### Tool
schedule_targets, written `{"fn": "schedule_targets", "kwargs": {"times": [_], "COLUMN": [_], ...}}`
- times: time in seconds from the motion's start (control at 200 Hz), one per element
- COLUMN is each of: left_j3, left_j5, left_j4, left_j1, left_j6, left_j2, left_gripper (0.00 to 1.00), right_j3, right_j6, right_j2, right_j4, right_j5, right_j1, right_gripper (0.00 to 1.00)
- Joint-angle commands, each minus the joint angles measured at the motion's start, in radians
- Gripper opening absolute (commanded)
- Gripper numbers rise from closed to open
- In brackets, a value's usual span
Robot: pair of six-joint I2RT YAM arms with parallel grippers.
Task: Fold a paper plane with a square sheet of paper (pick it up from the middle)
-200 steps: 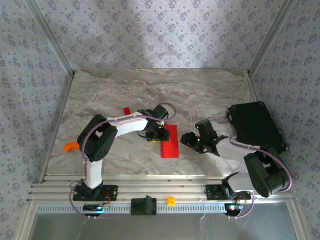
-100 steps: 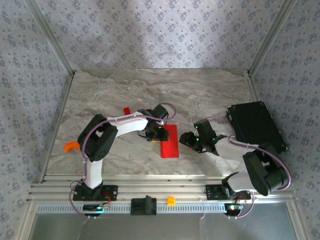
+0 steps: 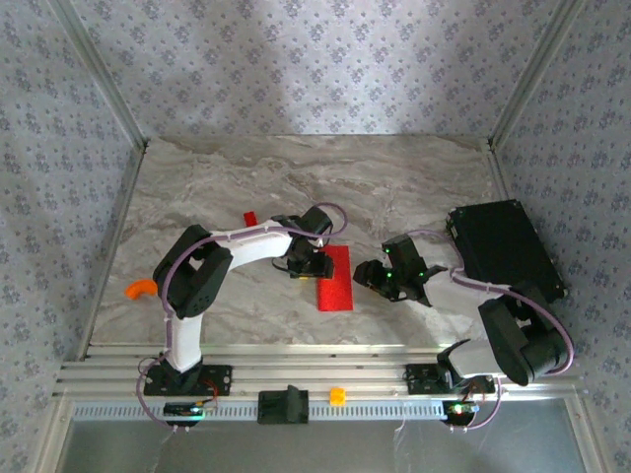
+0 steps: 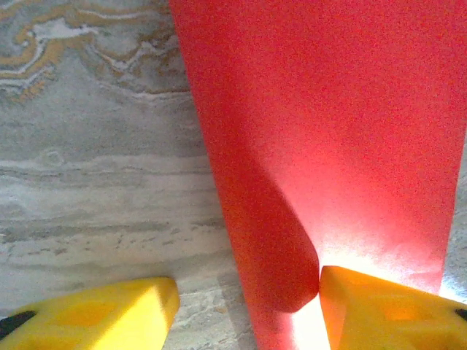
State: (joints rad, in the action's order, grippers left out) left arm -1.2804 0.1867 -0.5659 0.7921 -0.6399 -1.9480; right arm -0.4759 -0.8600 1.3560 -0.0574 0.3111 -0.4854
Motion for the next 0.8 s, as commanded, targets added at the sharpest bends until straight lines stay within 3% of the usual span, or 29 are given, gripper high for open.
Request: {"fn": "schedule_targets", "kwargs": {"times": [0.0, 0.8], "left_j3": [0.038, 0.033], "left_j5": [-0.071, -0.067], "left_j4": [0.076, 0.086], "left_j1": [-0.004, -0.002], "left_j6": [0.023, 0.043], "left_j2": [-0.123, -0.135], "left_gripper": [0.59, 0.61], "right_j3": [-0.016, -0.013], "right_j6": [-0.016, -0.016], "right_j2": [0.011, 0.011], "right_j4": [0.005, 0.003], "right_j5": [0.003, 0.005], "right_j1": [-0.005, -0.008], "right_gripper": [0.51, 0.51]}}
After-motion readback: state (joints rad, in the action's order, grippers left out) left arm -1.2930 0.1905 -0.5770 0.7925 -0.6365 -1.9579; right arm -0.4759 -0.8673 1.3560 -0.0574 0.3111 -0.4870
